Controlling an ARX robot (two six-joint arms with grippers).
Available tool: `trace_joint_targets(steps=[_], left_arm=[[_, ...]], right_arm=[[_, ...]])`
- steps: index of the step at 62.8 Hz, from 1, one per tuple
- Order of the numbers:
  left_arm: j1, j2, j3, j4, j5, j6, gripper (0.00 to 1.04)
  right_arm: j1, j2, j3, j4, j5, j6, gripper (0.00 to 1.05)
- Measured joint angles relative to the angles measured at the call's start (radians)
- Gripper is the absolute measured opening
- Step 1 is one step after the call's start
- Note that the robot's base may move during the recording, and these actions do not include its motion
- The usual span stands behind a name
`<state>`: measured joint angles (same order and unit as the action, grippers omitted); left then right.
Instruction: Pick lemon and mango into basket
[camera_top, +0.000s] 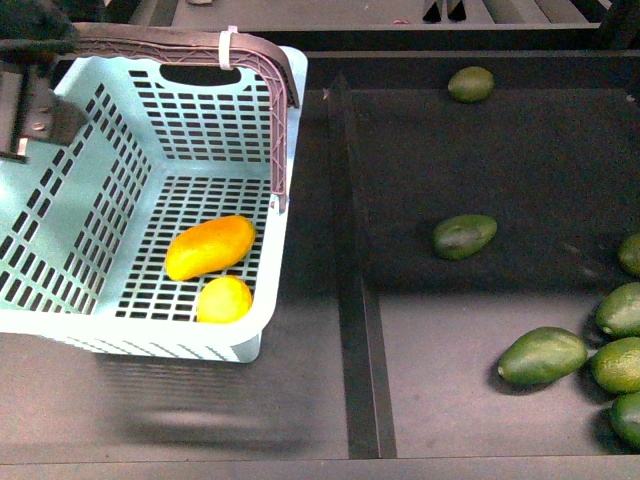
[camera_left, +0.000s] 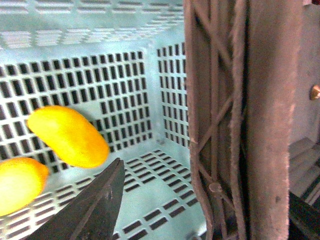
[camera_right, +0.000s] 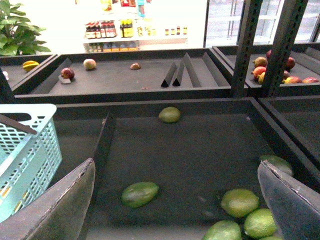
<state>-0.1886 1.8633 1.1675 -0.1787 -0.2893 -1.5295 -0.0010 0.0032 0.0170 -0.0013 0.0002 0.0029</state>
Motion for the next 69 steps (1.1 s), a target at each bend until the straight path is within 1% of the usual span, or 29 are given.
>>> trace_joint_targets(steps=[5, 6, 11, 16, 17, 18, 19, 20, 21, 23, 24, 26, 27, 28, 30, 32, 33, 36, 38, 43, 45, 49, 52, 56, 69], left_arm=[[0.013, -0.108, -0.073, -0.046, -0.048, 0.012, 0.98], [0.014, -0.118, -0.080, -0.050, -0.050, 0.016, 0.99], [0.018, -0.186, -0.122, -0.084, -0.066, 0.035, 0.97], [0.018, -0.201, -0.132, -0.072, -0.059, 0.068, 0.98], [0.027, -0.206, -0.186, 0.065, -0.004, 0.146, 0.93], [0.035, -0.214, -0.258, 0.240, 0.068, 0.268, 0.88], [0.040, -0.218, -0.310, 0.351, 0.106, 0.360, 0.84], [0.042, -0.220, -0.338, 0.410, 0.112, 0.407, 0.83], [0.047, -0.225, -0.394, 0.523, 0.137, 0.536, 0.79], [0.052, -0.236, -0.499, 0.740, 0.164, 0.733, 0.72], [0.053, -0.240, -0.523, 0.795, 0.167, 0.758, 0.70], [0.058, -0.264, -0.603, 0.981, 0.179, 0.966, 0.63], [0.062, -0.280, -0.631, 1.048, 0.183, 1.028, 0.59], [0.064, -0.291, -0.644, 1.078, 0.183, 1.067, 0.58], [0.074, -0.333, -0.682, 1.168, 0.185, 1.204, 0.50], [0.084, -0.378, -0.712, 1.213, 0.187, 1.304, 0.43], [0.087, -0.388, -0.719, 1.218, 0.188, 1.323, 0.41], [0.098, -0.437, -0.766, 1.229, 0.192, 1.411, 0.31], [0.101, -0.454, -0.793, 1.229, 0.198, 1.437, 0.25], [0.108, -0.507, -0.871, 1.225, 0.219, 1.484, 0.07], [0.112, -0.527, -0.889, 1.222, 0.220, 1.490, 0.03], [0.123, -0.587, -0.930, 1.210, 0.227, 1.504, 0.04], [0.158, -0.633, -0.960, 1.196, 0.280, 1.510, 0.04], [0.182, -0.644, -1.008, 1.242, 0.283, 1.511, 0.04], [0.185, -0.817, -1.091, 1.137, 0.290, 1.515, 0.04]], right_arm=[[0.000, 0.000, 0.000, 0.000, 0.000, 0.000, 0.96], [0.000, 0.000, 0.000, 0.000, 0.000, 0.000, 0.96], [0.000, 0.000, 0.000, 0.000, 0.000, 0.000, 0.96], [0.000, 0.000, 0.000, 0.000, 0.000, 0.000, 0.96], [0.000, 0.000, 0.000, 0.000, 0.000, 0.000, 0.96], [0.000, 0.000, 0.000, 0.000, 0.000, 0.000, 0.96], [0.000, 0.000, 0.000, 0.000, 0.000, 0.000, 0.96], [0.000, 0.000, 0.000, 0.000, 0.001, 0.000, 0.96], [0.000, 0.000, 0.000, 0.000, 0.000, 0.000, 0.96], [0.000, 0.000, 0.000, 0.000, 0.002, 0.000, 0.96], [0.000, 0.000, 0.000, 0.000, 0.002, 0.000, 0.96], [0.000, 0.000, 0.000, 0.000, 0.001, 0.000, 0.96], [0.000, 0.000, 0.000, 0.000, 0.001, 0.000, 0.96], [0.000, 0.000, 0.000, 0.000, 0.001, 0.000, 0.96], [0.000, 0.000, 0.000, 0.000, 0.000, 0.000, 0.96], [0.000, 0.000, 0.000, 0.000, 0.000, 0.000, 0.96], [0.000, 0.000, 0.000, 0.000, 0.000, 0.000, 0.96], [0.000, 0.000, 0.000, 0.000, 0.000, 0.000, 0.96], [0.000, 0.000, 0.000, 0.000, 0.000, 0.000, 0.96], [0.000, 0.000, 0.000, 0.000, 0.000, 0.000, 0.96], [0.000, 0.000, 0.000, 0.000, 0.000, 0.000, 0.96], [0.000, 0.000, 0.000, 0.000, 0.000, 0.000, 0.96], [0.000, 0.000, 0.000, 0.000, 0.000, 0.000, 0.96], [0.000, 0.000, 0.000, 0.000, 0.000, 0.000, 0.96], [0.000, 0.000, 0.000, 0.000, 0.000, 0.000, 0.96]])
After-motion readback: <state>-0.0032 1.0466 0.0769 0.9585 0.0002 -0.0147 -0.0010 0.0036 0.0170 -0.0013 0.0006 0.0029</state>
